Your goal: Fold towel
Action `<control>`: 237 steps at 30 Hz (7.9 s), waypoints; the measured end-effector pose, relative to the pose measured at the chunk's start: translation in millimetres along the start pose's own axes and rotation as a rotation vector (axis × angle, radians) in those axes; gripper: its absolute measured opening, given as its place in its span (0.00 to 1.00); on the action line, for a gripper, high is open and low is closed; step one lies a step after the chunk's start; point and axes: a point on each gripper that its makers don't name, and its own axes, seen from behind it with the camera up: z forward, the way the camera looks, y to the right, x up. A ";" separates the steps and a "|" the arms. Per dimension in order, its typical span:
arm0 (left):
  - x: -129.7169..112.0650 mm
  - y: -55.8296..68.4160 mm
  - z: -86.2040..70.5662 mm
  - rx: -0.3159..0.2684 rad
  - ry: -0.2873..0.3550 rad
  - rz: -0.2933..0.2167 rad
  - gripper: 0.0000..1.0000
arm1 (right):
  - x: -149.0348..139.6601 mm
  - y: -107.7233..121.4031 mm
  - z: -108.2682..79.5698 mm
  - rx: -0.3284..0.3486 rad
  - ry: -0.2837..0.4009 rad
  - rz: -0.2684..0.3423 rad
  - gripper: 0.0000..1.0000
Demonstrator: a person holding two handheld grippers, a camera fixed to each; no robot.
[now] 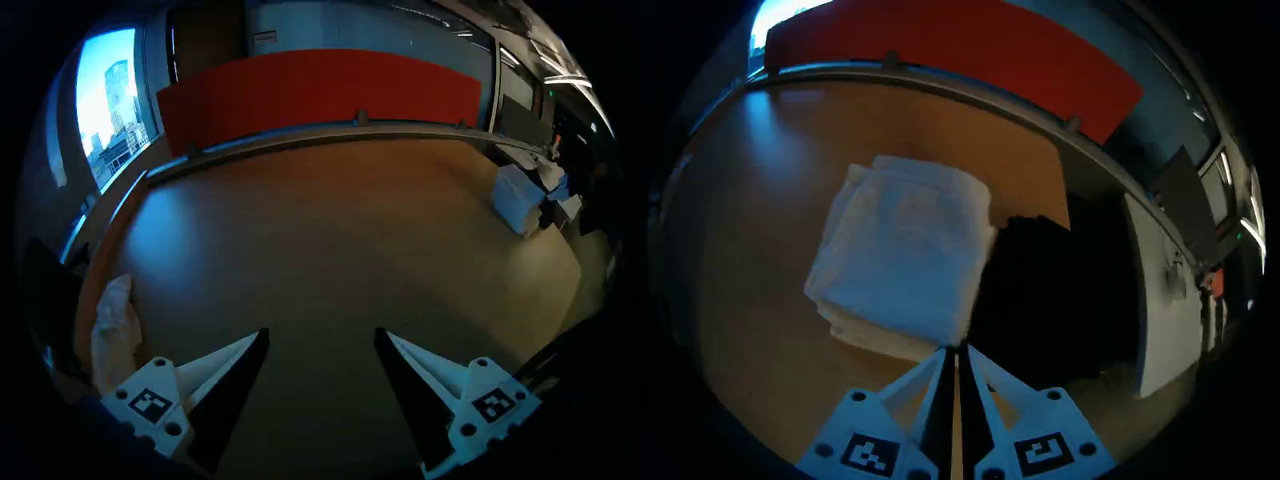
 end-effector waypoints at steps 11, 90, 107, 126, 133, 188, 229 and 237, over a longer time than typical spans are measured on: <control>-1.9 0.5 1.0 -0.002 -0.005 0.000 0.97 | -7.5 -7.3 4.3 0.010 -0.025 0.002 0.03; 35.9 -33.4 -5.6 0.073 0.132 -0.131 0.97 | 141.6 -41.1 -88.5 -0.053 0.652 0.415 0.84; 62.6 -46.8 -6.6 0.099 0.230 -0.104 0.97 | 174.6 -38.6 -130.6 -0.100 0.842 0.466 0.99; 121.8 -69.8 -9.6 0.131 0.392 -0.110 0.97 | 193.3 -61.9 -154.5 -0.097 0.887 0.445 1.00; 153.8 -87.0 -15.4 0.147 0.473 -0.120 0.97 | 208.1 -84.5 -167.6 -0.074 0.913 0.419 1.00; 184.9 -111.1 -5.5 0.187 0.697 -0.055 0.97 | 293.4 -222.8 -229.8 0.038 1.003 0.340 1.00; 77.1 -135.6 85.5 0.188 0.780 -0.139 0.97 | 258.4 -267.5 -173.7 0.018 1.012 0.327 0.99; 72.5 -137.7 88.5 0.202 0.774 -0.132 0.97 | 258.5 -271.3 -175.3 0.017 1.012 0.315 0.99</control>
